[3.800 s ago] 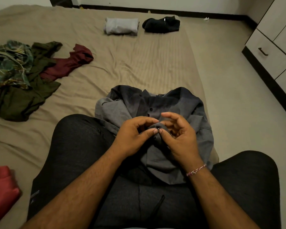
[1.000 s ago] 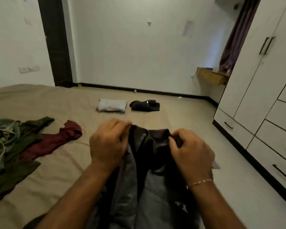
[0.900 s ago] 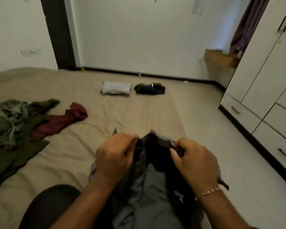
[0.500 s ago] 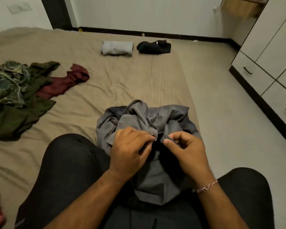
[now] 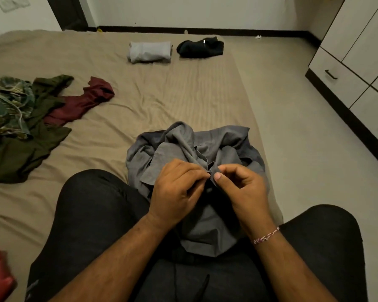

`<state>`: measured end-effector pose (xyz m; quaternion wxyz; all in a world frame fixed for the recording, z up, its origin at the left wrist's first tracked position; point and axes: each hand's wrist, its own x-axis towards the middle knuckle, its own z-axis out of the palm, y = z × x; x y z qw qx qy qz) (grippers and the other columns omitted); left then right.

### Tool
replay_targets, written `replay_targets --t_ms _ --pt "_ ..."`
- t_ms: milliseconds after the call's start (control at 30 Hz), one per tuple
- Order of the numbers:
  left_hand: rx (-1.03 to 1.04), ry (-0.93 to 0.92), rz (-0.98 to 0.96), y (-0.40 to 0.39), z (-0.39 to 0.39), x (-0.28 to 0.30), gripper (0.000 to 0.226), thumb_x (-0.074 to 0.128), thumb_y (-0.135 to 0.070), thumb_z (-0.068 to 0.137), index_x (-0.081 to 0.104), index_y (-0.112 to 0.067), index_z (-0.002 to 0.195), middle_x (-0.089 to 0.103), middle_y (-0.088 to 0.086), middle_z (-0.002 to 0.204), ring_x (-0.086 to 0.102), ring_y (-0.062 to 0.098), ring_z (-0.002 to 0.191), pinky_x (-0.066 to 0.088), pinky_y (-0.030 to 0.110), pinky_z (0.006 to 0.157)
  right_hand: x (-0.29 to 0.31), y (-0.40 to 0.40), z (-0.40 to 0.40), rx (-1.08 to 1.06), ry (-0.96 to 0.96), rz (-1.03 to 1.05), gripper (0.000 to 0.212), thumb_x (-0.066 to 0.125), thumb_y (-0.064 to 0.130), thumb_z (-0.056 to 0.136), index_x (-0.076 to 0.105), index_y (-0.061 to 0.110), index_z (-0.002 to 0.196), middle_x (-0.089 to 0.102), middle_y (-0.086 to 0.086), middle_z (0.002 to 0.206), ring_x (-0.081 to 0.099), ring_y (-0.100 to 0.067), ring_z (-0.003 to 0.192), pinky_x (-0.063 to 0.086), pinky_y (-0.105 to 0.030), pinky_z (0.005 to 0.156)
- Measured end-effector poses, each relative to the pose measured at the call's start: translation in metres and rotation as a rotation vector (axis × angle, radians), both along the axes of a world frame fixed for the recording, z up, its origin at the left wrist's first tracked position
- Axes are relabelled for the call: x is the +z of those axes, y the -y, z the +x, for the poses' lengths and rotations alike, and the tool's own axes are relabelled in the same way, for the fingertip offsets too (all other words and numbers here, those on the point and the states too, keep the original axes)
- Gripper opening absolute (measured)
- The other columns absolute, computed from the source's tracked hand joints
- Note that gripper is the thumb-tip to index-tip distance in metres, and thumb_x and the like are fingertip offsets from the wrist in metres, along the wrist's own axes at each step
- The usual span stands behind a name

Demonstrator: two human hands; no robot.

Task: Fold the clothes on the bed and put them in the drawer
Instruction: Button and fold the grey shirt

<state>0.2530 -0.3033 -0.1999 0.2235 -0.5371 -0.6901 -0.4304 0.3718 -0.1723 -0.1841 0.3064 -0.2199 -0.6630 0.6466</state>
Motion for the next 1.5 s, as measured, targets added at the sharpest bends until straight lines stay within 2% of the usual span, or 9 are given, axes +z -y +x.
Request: replay_targets --t_ms 133,367,600,867,1033,1100,1233,1367,1500 --pt "0.000 0.014 -0.013 -0.001 0.000 -0.001 0.009 0.073 -0.012 0.095 0.078 -0.005 0.095 0.074 0.005 0.098 0.066 0.019 0.089 0.051 0.034 0.081 -0.005 -0.001 -0.002 0.023 -0.012 0.024 0.013 0.077 0.003 0.088 0.076 0.013 0.096 0.077 -0.008 0.094 0.074 -0.031 0.088 0.063 -0.035 0.081" --pt "0.011 0.022 -0.001 -0.002 0.000 -0.001 0.007 0.073 -0.010 0.095 0.078 -0.004 0.096 0.073 0.006 0.099 0.066 0.020 0.091 0.050 0.031 0.084 -0.007 -0.005 -0.004 0.066 -0.019 0.055 0.020 0.074 -0.005 0.088 0.075 0.014 0.096 0.078 0.000 0.096 0.074 -0.013 0.089 0.060 -0.026 0.083" --pt "-0.002 0.022 -0.023 -0.004 0.000 -0.003 0.007 0.073 -0.008 0.095 0.077 -0.003 0.097 0.072 0.008 0.099 0.064 0.022 0.091 0.049 0.030 0.085 -0.009 -0.006 -0.004 0.100 -0.040 0.058 0.026 0.071 -0.006 0.090 0.076 0.018 0.098 0.079 0.003 0.098 0.075 -0.014 0.094 0.059 -0.024 0.084" --pt "-0.002 0.019 -0.076 -0.005 -0.002 -0.008 0.006 0.071 -0.010 0.096 0.076 -0.006 0.098 0.071 0.004 0.099 0.063 0.021 0.091 0.049 0.037 0.081 -0.021 -0.014 -0.006 0.111 -0.057 0.141 0.016 0.076 0.007 0.089 0.076 0.017 0.101 0.076 -0.003 0.102 0.073 -0.023 0.101 0.059 -0.036 0.092" --pt "0.001 0.026 -0.094 -0.005 -0.005 -0.012 0.007 0.069 -0.013 0.098 0.076 -0.009 0.098 0.070 0.002 0.098 0.062 0.020 0.089 0.049 0.038 0.079 -0.023 -0.014 -0.008 0.158 -0.026 0.050 0.018 0.075 0.002 0.089 0.076 0.015 0.101 0.078 -0.004 0.103 0.074 -0.021 0.101 0.060 -0.033 0.090" --pt "-0.004 0.075 -0.106 -0.005 -0.006 -0.012 0.009 0.071 -0.012 0.095 0.074 -0.010 0.103 0.070 0.000 0.098 0.062 0.018 0.090 0.050 0.036 0.080 -0.024 -0.015 -0.008 0.196 -0.006 0.039 0.019 0.075 0.002 0.089 0.075 0.015 0.102 0.078 -0.004 0.104 0.074 -0.022 0.101 0.059 -0.034 0.091" --pt "-0.050 0.317 -0.150 -0.004 -0.007 -0.010 0.041 0.074 -0.011 0.091 0.065 -0.016 0.131 0.068 -0.007 0.103 0.064 0.007 0.096 0.053 0.026 0.087 -0.030 -0.018 -0.010 0.195 0.016 0.060 0.017 0.076 0.003 0.089 0.075 0.014 0.102 0.077 -0.006 0.103 0.074 -0.025 0.101 0.059 -0.041 0.093" --pt "-0.062 0.385 -0.183 -0.005 -0.010 -0.010 0.048 0.076 -0.013 0.090 0.064 -0.020 0.136 0.067 -0.010 0.101 0.064 0.005 0.095 0.052 0.022 0.086 -0.033 -0.019 -0.011 0.183 0.015 0.064 0.014 0.076 0.004 0.090 0.076 0.013 0.101 0.078 -0.006 0.100 0.074 -0.025 0.098 0.059 -0.041 0.091" --pt "-0.085 0.368 -0.277 -0.005 -0.012 -0.014 0.045 0.075 -0.017 0.091 0.067 -0.021 0.134 0.067 -0.012 0.100 0.061 0.001 0.093 0.047 0.016 0.086 -0.033 -0.019 -0.012 0.213 0.027 0.113 0.017 0.076 0.000 0.089 0.076 0.014 0.098 0.078 -0.003 0.100 0.074 -0.021 0.100 0.058 -0.032 0.092"
